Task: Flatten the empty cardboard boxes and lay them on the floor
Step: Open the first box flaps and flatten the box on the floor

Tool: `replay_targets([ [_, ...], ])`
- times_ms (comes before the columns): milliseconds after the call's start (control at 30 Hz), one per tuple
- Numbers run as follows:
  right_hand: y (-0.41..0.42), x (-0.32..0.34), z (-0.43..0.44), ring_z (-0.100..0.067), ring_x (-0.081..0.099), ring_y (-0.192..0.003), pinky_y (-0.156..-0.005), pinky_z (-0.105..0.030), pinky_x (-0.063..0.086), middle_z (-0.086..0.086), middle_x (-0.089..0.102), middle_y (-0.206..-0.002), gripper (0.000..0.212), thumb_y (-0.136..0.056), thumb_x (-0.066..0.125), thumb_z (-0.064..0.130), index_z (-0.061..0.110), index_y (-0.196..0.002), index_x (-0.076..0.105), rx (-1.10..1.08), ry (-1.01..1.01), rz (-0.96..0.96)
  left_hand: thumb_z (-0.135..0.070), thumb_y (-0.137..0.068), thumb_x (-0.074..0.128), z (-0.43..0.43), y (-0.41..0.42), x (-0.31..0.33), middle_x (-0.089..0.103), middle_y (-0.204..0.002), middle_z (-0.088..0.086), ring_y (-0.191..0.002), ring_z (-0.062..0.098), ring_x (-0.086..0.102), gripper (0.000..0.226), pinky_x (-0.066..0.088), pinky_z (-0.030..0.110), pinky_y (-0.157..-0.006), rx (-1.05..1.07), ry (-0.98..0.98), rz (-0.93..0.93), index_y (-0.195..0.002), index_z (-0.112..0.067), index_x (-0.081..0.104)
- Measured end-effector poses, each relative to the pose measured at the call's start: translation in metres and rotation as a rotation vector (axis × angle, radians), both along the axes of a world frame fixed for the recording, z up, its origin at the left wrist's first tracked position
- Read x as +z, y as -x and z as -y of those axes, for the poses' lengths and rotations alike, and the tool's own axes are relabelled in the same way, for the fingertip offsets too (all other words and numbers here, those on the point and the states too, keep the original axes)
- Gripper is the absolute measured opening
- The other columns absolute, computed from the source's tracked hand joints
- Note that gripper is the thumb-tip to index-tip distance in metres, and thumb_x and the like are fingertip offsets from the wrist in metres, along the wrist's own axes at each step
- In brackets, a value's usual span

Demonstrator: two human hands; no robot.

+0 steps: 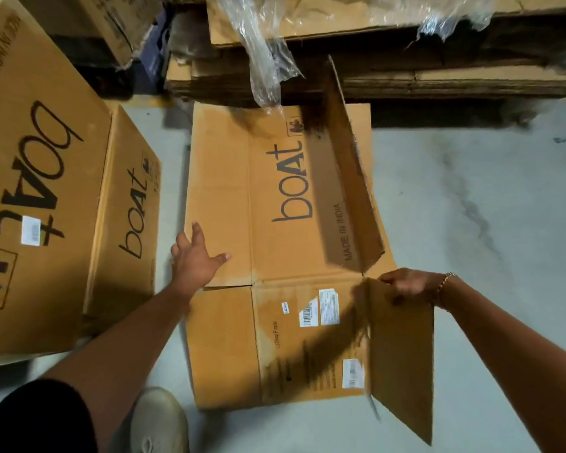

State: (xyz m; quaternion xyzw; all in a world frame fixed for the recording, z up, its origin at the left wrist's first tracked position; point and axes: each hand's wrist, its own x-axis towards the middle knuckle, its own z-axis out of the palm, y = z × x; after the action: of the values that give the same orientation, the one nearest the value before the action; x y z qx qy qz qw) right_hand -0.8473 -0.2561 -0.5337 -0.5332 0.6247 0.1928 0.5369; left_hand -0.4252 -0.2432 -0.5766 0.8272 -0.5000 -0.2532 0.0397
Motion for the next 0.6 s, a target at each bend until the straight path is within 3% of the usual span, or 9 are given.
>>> replay_targets([
  [67, 0.009, -0.005, 0.004, -0.025, 0.063, -0.109, -0.094, -0.040, 0.056, -0.007, 0.067, -0.121, 0.029, -0.089, 0.062, 0.012, 0.016, -0.117, 0.070, 0.164, -0.033, -0.133, -0.050, -0.088, 0.069, -0.001, 0.004, -0.009, 0.014, -0.159, 0.019, -0.144, 0.040, 0.018, 0.102, 0.028, 0.049, -0.114, -0.050, -0.017, -0.039, -0.160, -0.022, 0.002],
  [167, 0.015, -0.031, -0.009, -0.021, 0.058, -0.108, -0.095, -0.034, 0.051, -0.003, 0.064, -0.125, 0.041, -0.085, 0.070, 0.029, 0.019, -0.125, 0.066, 0.370, 0.016, -0.364, -0.040, -0.090, 0.070, -0.005, 0.013, -0.022, 0.015, -0.160, 0.018, -0.145, 0.040, 0.018, 0.098, 0.030, 0.052, -0.115, -0.152, -0.036, -0.034, -0.160, -0.022, 0.004],
  [267, 0.023, -0.057, -0.045, -0.026, 0.055, -0.122, -0.098, -0.043, 0.047, -0.004, 0.060, -0.135, 0.058, -0.077, 0.068, 0.038, 0.026, -0.132, 0.056, 0.105, 0.288, -0.547, -0.049, -0.088, 0.068, -0.025, 0.013, -0.045, 0.018, -0.163, 0.012, -0.147, 0.039, 0.020, 0.102, 0.030, 0.053, -0.114, -0.128, -0.082, -0.051, -0.160, -0.020, 0.003],
  [333, 0.033, -0.074, -0.068, -0.031, 0.046, -0.131, -0.101, -0.050, 0.041, -0.006, 0.049, -0.143, 0.066, -0.082, 0.061, 0.036, 0.022, -0.143, 0.042, -0.151, 0.412, -0.599, -0.060, -0.084, 0.067, -0.045, 0.012, -0.062, 0.022, -0.163, 0.015, -0.147, 0.040, 0.025, 0.104, 0.029, 0.052, -0.115, -0.041, -0.180, -0.055, -0.159, -0.014, 0.010],
  [400, 0.039, -0.087, -0.087, -0.038, 0.041, -0.136, -0.106, -0.055, 0.040, -0.011, 0.039, -0.152, 0.073, -0.086, 0.060, 0.040, 0.018, -0.150, 0.034, -0.388, 0.368, -0.509, -0.056, -0.083, 0.071, -0.066, 0.011, -0.079, 0.033, -0.158, 0.019, -0.142, 0.040, 0.034, 0.099, 0.033, 0.048, -0.113, 0.094, -0.265, -0.126, -0.154, -0.006, 0.023],
  [467, 0.046, -0.102, -0.101, -0.043, 0.039, -0.138, -0.109, -0.056, 0.039, -0.017, 0.032, -0.157, 0.083, -0.086, 0.066, 0.041, 0.016, -0.155, 0.027, -0.475, 0.317, -0.377, -0.048, -0.084, 0.074, -0.084, 0.010, -0.093, 0.041, -0.153, 0.018, -0.137, 0.039, 0.042, 0.088, 0.036, 0.045, -0.110, 0.272, -0.313, -0.295, -0.150, -0.005, 0.034],
  [533, 0.050, -0.113, -0.107, -0.045, 0.040, -0.137, -0.111, -0.053, 0.039, -0.021, 0.032, -0.157, 0.085, -0.087, 0.068, 0.038, 0.013, -0.156, 0.025, -0.533, 0.272, -0.327, -0.042, -0.085, 0.075, -0.094, 0.009, -0.103, 0.058, -0.138, 0.016, -0.118, 0.034, 0.056, 0.064, 0.044, 0.042, -0.104, 0.352, -0.317, -0.414, -0.135, -0.008, 0.054],
  [600, 0.051, -0.123, -0.114, -0.044, 0.043, -0.136, -0.110, -0.050, 0.040, -0.024, 0.037, -0.154, 0.081, -0.089, 0.068, 0.035, 0.009, -0.154, 0.028, -0.631, 0.198, -0.327, -0.038, -0.084, 0.076, -0.103, 0.009, -0.109, 0.063, -0.128, 0.015, -0.107, 0.031, 0.059, 0.053, 0.047, 0.038, -0.092, 0.383, -0.334, -0.460, -0.125, -0.007, 0.060],
])
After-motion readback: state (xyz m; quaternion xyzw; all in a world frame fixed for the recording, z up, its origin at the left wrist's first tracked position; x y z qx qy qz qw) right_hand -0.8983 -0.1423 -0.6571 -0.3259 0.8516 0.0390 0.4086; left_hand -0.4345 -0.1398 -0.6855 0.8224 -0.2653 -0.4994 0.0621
